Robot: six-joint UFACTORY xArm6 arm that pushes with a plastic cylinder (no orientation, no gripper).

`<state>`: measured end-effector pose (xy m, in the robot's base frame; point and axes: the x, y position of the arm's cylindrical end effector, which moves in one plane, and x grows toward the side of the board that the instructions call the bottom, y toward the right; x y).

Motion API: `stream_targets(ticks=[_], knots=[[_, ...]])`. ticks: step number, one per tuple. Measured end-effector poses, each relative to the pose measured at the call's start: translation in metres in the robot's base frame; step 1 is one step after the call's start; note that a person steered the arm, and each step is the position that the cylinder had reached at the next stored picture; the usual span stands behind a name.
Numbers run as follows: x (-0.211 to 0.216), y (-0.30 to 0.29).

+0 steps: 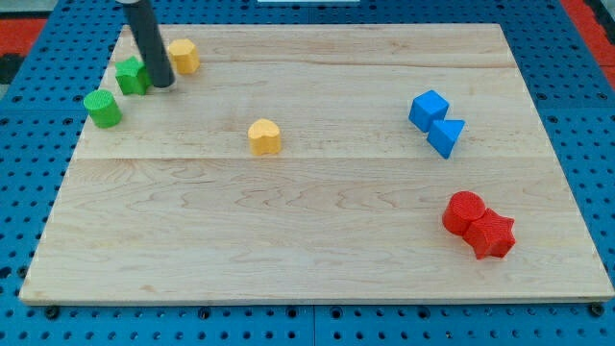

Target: Push green star to the left side

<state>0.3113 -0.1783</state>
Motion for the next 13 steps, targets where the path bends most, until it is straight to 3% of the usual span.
stream_targets(ticks=[1, 2, 4, 6, 7, 8, 11, 12, 13], knots=[[-0.021, 0.065], [-0.053, 0.056], [-0.072, -0.046], [-0.055, -0.003], [-0.015, -0.015], [-0.017, -0.045], [0.015, -0.046], [0.023, 0.015], [0.029, 0.13]])
